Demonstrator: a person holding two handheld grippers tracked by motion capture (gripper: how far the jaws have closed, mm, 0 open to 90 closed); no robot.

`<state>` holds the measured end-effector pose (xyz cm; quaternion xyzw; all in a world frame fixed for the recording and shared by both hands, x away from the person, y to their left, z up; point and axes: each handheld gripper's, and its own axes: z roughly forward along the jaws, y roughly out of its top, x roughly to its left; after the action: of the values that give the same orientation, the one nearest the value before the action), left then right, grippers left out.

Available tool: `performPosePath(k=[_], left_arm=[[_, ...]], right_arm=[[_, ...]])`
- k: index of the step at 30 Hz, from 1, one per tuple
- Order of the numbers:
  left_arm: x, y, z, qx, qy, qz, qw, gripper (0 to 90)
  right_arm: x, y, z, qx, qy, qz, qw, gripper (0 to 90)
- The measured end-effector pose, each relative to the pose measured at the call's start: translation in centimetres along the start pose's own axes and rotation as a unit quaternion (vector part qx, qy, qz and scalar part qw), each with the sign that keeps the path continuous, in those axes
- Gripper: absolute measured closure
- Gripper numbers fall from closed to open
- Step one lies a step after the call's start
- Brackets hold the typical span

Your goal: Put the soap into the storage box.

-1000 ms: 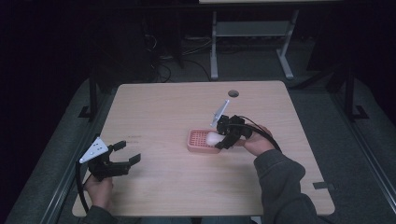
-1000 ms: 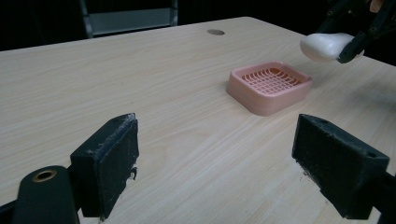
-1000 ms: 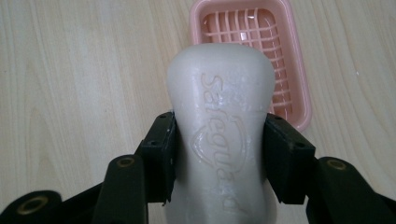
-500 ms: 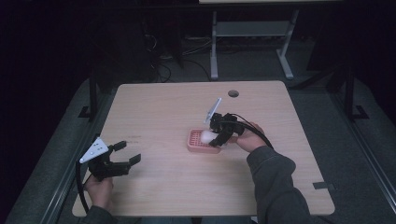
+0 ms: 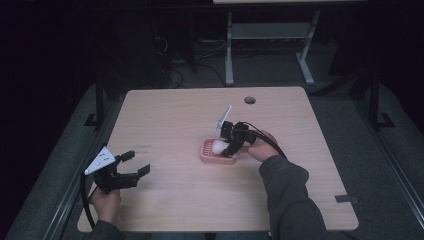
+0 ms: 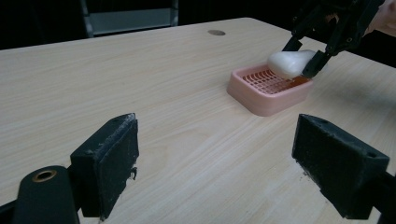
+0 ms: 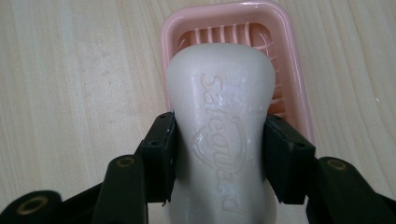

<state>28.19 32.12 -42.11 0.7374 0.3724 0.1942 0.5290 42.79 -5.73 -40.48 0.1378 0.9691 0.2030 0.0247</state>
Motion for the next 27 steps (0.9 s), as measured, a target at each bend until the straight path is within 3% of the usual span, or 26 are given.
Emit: performPosePath(k=[15,27], left_arm=[[0.1,0.0,0.0,-0.001,0.0,-0.002,1.0,14.1],[0.2,0.0,0.0,-0.003,0.002,-0.001,1.0,14.1]], right_arm=[[-0.3,0.6,0.7,-0.003,0.004,0.001,1.0,48.6],[-0.5,1.8,0.9,0.011,-0.002,-0.006,0.9999,48.6]])
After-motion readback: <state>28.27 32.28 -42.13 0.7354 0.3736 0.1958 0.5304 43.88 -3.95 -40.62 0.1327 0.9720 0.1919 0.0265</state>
